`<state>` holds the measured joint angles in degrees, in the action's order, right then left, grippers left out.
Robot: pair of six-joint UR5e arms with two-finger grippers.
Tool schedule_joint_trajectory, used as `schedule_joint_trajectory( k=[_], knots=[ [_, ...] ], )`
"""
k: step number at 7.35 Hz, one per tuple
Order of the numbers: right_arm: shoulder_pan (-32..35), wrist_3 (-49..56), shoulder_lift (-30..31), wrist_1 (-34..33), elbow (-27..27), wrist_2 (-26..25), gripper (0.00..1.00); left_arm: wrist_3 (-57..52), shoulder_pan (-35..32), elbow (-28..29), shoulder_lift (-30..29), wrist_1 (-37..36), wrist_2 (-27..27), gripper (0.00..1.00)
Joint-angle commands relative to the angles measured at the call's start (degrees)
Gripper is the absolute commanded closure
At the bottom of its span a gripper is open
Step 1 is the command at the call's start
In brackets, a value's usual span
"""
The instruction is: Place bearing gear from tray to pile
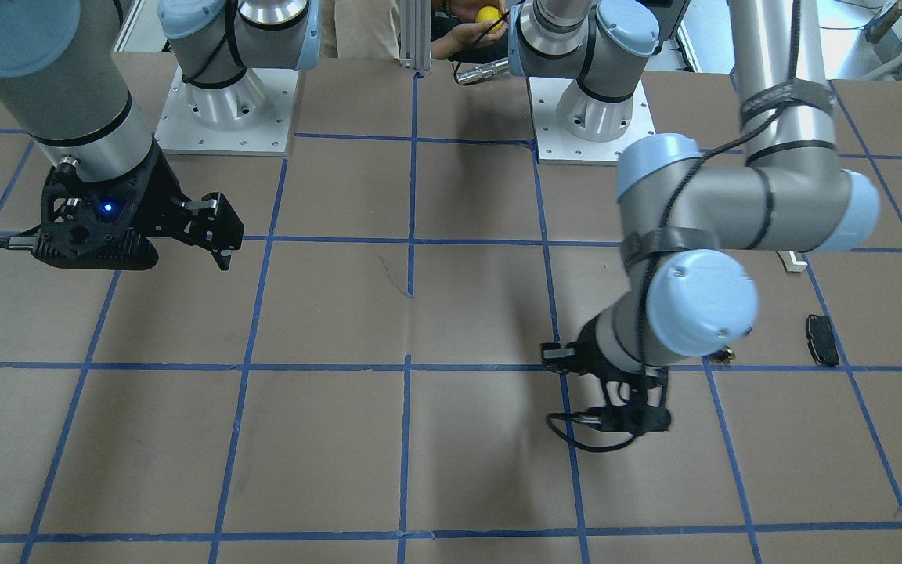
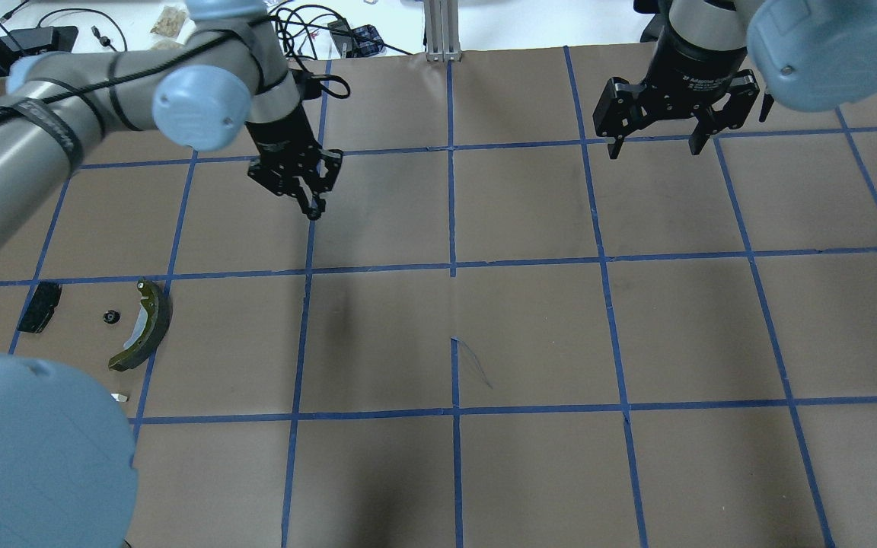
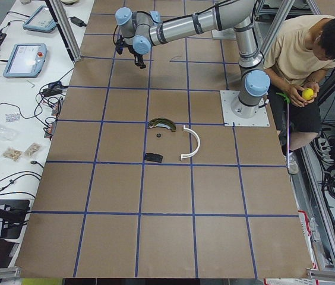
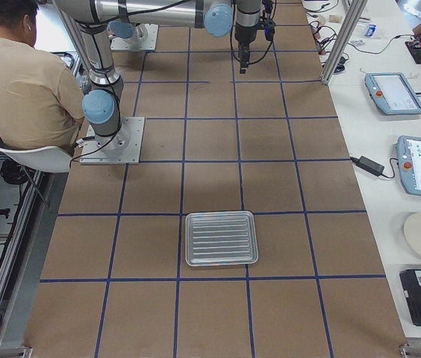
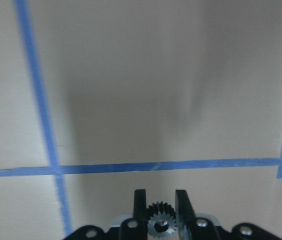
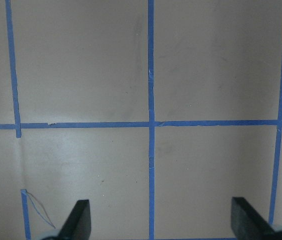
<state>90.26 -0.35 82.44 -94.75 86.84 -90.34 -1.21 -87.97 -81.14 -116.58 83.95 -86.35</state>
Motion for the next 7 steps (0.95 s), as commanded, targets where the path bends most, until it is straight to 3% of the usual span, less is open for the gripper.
schedule_joint_trajectory(
  k=[1,4,7],
  knots=[
    [0.01,0.0,0.0,0.0,0.0,0.07,0.0,-13.24,13.29,1.95,-0.13,3.76,-0.83,1.0],
    [0.01,0.0,0.0,0.0,0.0,0.07,0.0,-26.27,27.19,-0.15,-1.28,3.67,-4.86,1.0],
    [0.01,0.09,-0.09,0.0,0.0,0.07,0.0,-29.46,32.94,-6.74,-1.63,-1.06,-6.72,1.0]
  ],
)
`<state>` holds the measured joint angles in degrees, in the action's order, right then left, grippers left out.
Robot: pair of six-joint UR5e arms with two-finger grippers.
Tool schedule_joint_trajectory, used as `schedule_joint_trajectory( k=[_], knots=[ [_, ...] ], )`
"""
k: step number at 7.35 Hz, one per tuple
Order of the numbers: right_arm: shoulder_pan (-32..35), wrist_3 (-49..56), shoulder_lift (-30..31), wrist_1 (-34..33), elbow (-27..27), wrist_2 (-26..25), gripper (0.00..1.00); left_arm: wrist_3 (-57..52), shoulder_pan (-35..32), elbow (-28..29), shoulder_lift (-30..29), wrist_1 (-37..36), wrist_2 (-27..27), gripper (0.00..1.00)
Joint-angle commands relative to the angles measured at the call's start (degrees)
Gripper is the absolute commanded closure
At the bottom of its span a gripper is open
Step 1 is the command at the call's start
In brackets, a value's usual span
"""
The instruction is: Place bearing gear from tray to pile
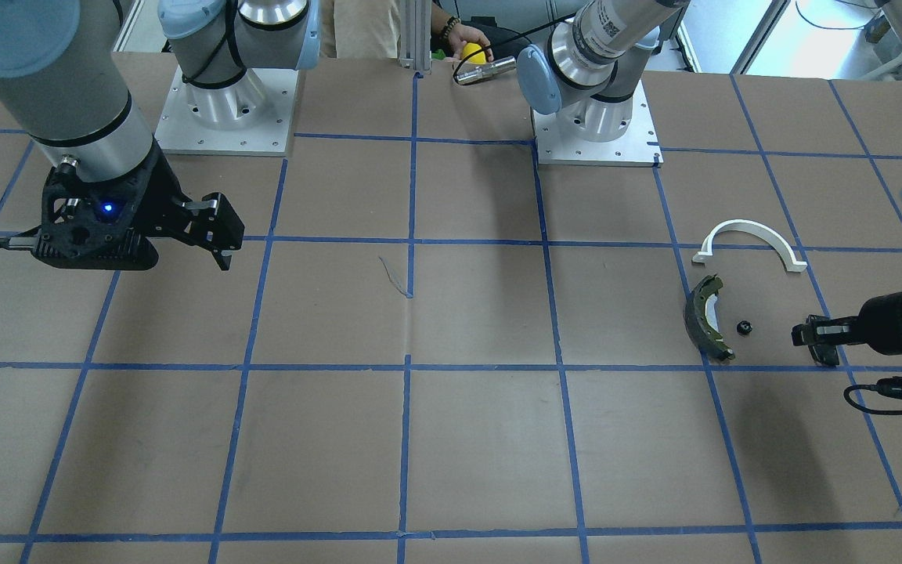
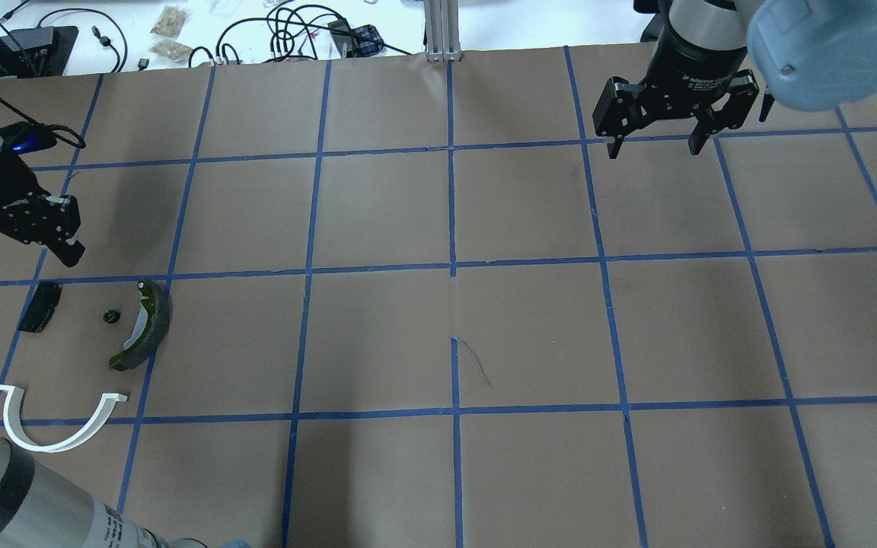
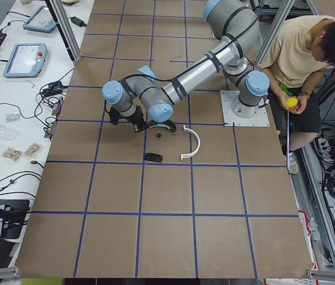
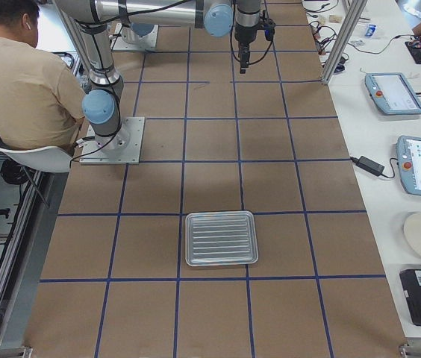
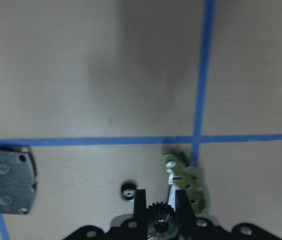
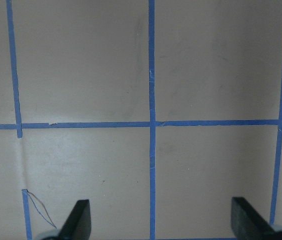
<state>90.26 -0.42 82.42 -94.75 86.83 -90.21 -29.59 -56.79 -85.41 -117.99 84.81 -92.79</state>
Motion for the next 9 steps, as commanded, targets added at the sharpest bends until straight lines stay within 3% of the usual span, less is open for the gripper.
schedule_joint_trajectory(
  k=[1,4,9],
  knots=[
    [0.0,-0.01,0.02,0.0,0.0,0.03,0.0,-0.82,1.77,-4.92,-1.01,-2.62,-0.29,1.0],
    [0.0,-0.28,0.02,0.0,0.0,-0.06,0.0,-1.08,1.85,-10.02,-1.72,-8.33,-0.29,1.0],
    [0.0,0.16,0.02,0.0,0.0,-0.06,0.0,-4.6,1.94,-10.56,-1.81,-10.01,-0.64,1.0]
  ],
)
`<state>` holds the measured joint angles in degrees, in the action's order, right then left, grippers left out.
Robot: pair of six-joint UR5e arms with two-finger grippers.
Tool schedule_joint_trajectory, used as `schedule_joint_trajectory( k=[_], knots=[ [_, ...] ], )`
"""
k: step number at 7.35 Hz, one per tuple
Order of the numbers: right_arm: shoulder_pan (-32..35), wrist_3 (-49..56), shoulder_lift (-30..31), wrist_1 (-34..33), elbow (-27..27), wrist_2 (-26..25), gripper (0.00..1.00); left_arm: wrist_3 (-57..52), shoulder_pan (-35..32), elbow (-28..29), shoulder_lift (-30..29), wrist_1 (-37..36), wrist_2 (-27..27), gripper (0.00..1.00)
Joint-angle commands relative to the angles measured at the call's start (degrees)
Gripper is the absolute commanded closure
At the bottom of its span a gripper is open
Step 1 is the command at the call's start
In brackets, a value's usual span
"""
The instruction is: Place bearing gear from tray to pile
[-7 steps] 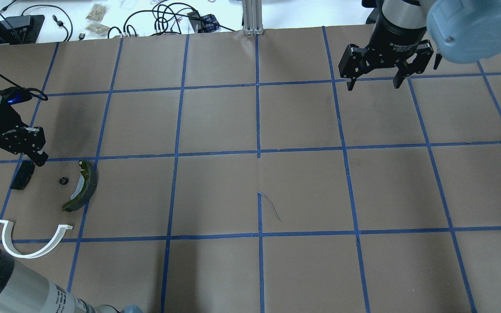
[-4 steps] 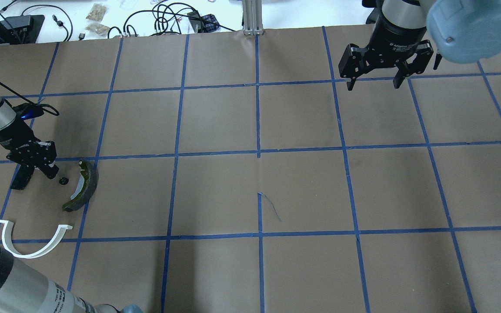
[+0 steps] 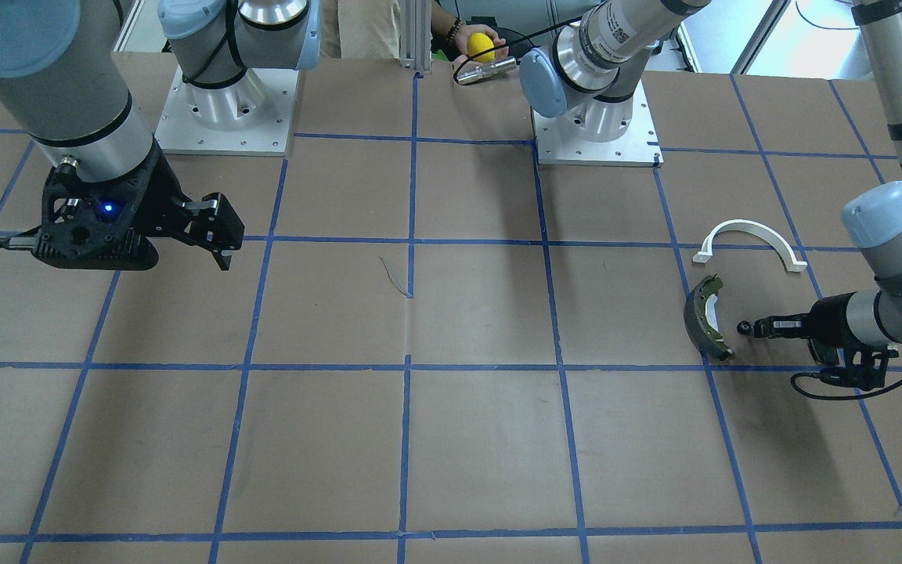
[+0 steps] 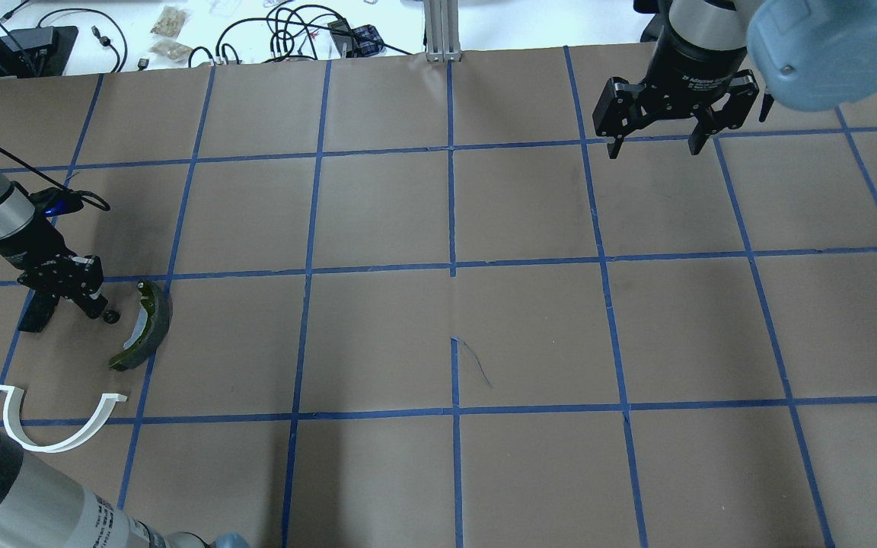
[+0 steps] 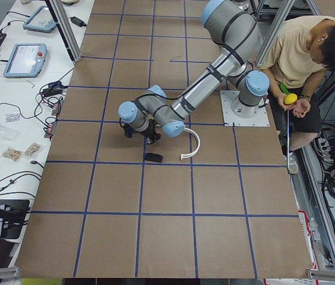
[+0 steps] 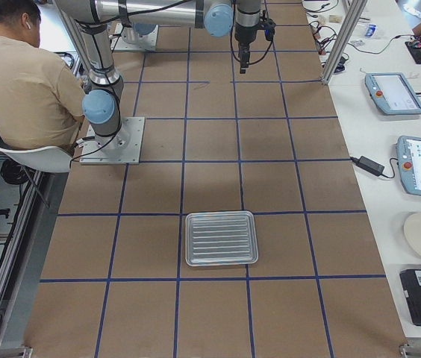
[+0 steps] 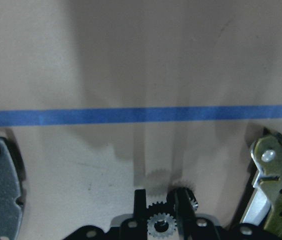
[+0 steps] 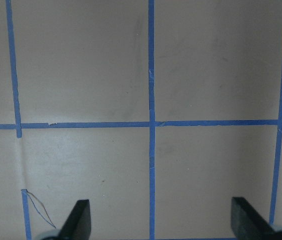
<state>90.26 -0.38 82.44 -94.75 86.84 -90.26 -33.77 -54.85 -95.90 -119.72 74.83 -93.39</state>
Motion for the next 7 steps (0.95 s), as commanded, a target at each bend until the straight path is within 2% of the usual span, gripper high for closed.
schedule_joint_trajectory(
  k=[1,5,6,7],
  knots=[
    [0.0,0.11,-0.09,0.0,0.0,0.0,0.0,-0.51,0.09,-0.25,0.1,-0.03,-0.21,1.0],
    [0.0,0.11,0.0,0.0,0.0,0.0,0.0,-1.74,0.09,-0.34,0.01,-0.03,-1.27,1.0],
    [0.0,0.11,0.0,0.0,0.0,0.0,0.0,-1.74,0.09,-0.34,0.01,-0.03,-1.26,0.88],
    [0.0,0.11,0.0,0.0,0.0,0.0,0.0,-1.74,0.09,-0.34,0.01,-0.03,-1.35,0.63]
  ],
)
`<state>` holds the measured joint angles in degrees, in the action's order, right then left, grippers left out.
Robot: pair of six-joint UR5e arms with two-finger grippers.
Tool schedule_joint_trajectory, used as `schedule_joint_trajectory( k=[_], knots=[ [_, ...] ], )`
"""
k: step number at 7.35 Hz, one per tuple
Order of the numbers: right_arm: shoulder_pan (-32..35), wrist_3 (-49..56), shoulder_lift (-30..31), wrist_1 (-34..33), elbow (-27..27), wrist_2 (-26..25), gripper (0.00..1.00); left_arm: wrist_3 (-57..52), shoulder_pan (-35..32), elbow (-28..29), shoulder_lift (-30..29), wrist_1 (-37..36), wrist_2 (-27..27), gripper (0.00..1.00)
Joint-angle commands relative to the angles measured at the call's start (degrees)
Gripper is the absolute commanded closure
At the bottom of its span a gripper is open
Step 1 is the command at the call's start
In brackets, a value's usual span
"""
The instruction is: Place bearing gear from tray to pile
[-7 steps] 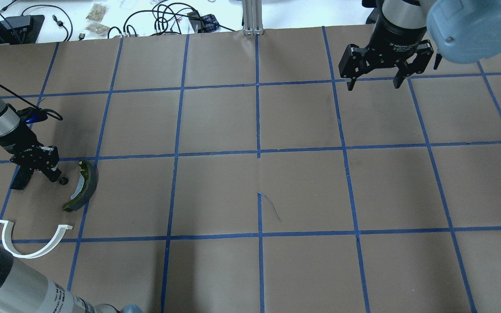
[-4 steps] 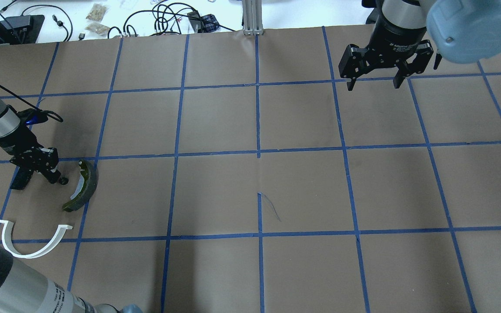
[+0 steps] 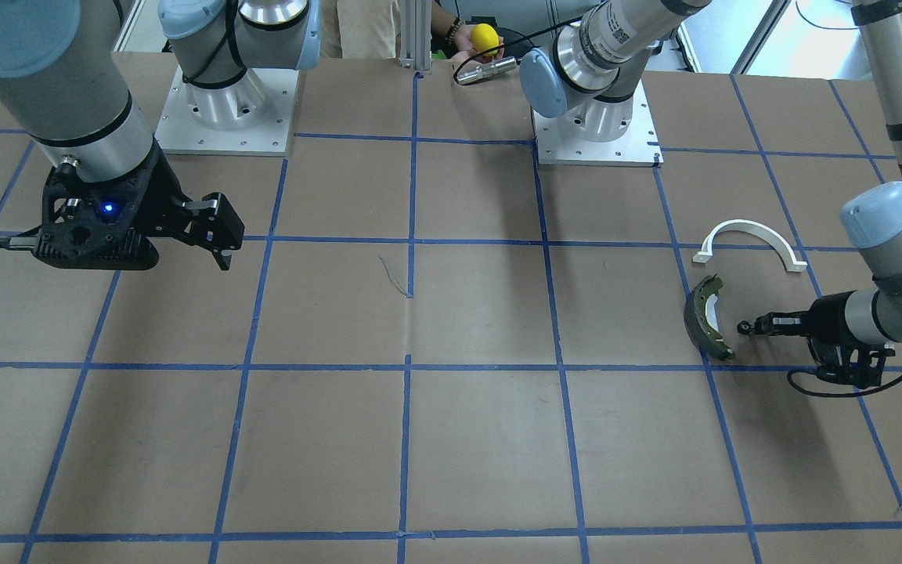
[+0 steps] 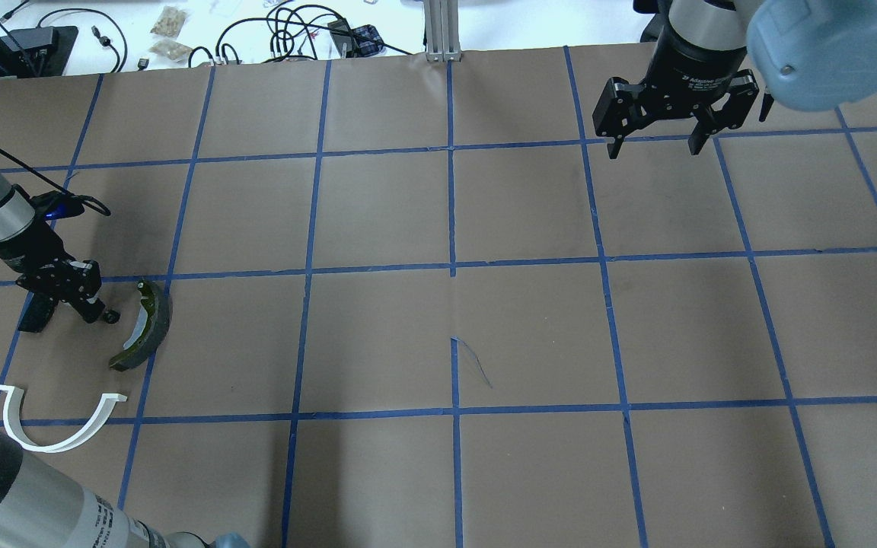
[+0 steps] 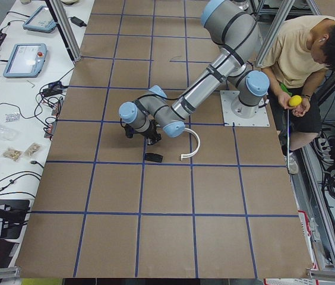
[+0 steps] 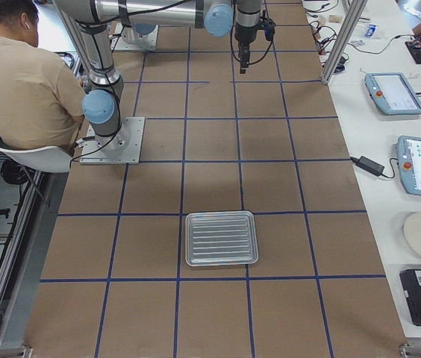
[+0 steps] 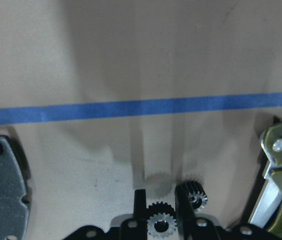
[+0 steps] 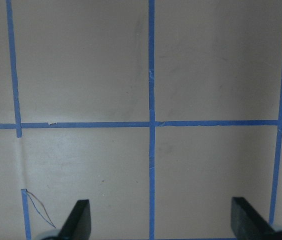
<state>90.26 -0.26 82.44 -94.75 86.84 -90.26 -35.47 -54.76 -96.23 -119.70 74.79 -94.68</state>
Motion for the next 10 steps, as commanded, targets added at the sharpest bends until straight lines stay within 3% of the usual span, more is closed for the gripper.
schedule_joint_trajectory(
  k=[1,3,4,6,9,10],
  knots=[
    [0.0,0.0,0.0,0.0,0.0,-0.09,0.0,-0.04,0.0,-0.1,0.08,0.35,-0.15,0.51],
    [0.0,0.0,0.0,0.0,0.0,-0.09,0.0,0.04,-0.09,0.25,0.87,0.79,-0.15,0.41],
    [0.0,0.0,0.0,0.0,0.0,-0.09,0.0,0.22,-0.26,1.64,1.57,1.14,-1.02,0.31],
    [0.0,0.0,0.0,0.0,0.0,-0.09,0.0,0.92,-2.71,8.81,3.5,8.12,-0.77,0.25],
    [0.0,0.08,0.0,0.0,0.0,-0.18,0.0,5.92,-13.41,18.25,8.06,14.06,0.02,0.0],
    [0.0,0.08,0.0,0.0,0.0,-0.18,0.0,12.81,-17.1,19.31,9.65,14.24,-0.15,0.0]
  ],
)
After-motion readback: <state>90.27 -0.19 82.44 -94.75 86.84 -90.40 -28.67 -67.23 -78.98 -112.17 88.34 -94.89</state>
